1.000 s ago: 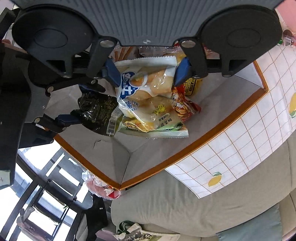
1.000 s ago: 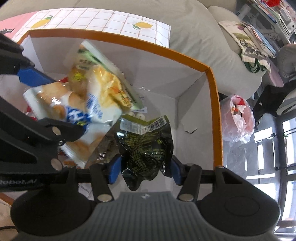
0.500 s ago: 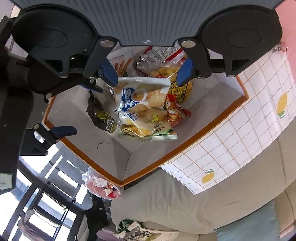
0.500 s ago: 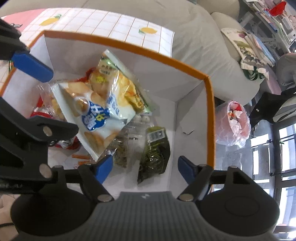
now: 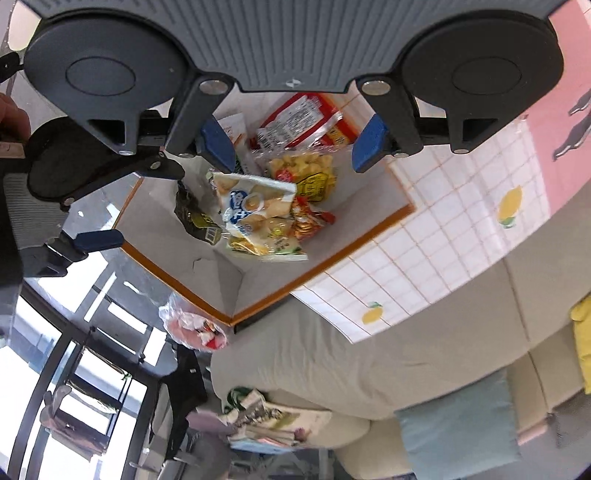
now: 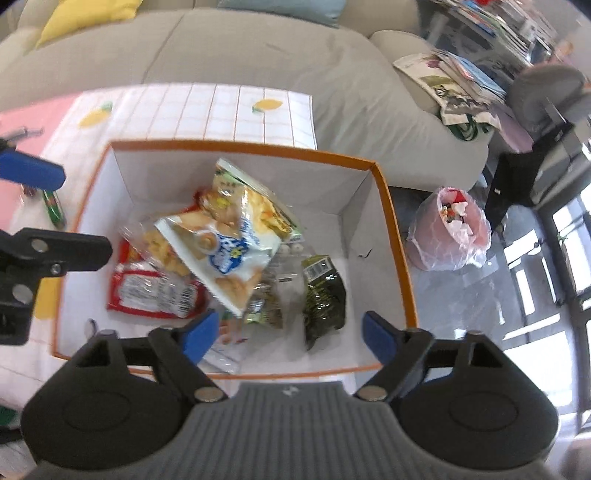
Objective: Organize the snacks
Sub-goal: 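Withdraw both open tools from the box toward the candy and green sausage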
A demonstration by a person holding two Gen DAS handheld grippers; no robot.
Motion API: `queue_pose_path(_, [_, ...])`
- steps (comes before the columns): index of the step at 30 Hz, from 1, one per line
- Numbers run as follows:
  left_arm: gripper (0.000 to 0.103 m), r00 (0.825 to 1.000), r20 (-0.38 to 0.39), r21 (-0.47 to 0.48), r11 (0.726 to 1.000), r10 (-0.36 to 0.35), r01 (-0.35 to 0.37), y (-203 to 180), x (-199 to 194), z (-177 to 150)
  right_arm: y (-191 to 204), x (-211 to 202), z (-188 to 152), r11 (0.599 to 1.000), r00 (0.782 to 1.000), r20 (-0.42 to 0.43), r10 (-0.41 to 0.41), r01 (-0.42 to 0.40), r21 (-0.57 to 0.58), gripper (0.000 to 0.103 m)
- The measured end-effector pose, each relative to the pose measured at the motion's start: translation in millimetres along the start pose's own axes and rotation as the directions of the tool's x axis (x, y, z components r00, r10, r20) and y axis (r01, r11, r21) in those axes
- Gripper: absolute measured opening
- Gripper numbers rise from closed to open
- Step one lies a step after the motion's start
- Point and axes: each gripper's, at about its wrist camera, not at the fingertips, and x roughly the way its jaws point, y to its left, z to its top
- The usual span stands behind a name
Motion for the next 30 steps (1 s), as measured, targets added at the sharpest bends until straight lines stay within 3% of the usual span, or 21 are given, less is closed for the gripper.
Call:
queue_pose_path(8, [0.085, 0.999, 0.043, -0.045, 0.999, 0.026, -0.024, 17.2, -36.8, -27.0, 23.2, -39.9, -14.4, 0.99, 0.992, 0.085, 0.093, -0.101, 0.098, 0.086])
queue_pose_path(18, [0.085, 0.992, 0.097, -0.119, 0.991, 0.079, -0.067, 49.2, -78.3, -66.6, 69.3, -72.7, -27.1, 0.959, 0.962, 0.207, 0.179, -0.217, 0.181, 0.087])
queue_pose_path(30, [0.085, 0.982, 0.117, -0.285, 0.952, 0.146, -0.108, 118.7, -107.4, -134.7, 133.6, -89.0, -44.3, 0.947, 0.938, 0.32, 0.135, -0.217, 0.236, 0.087])
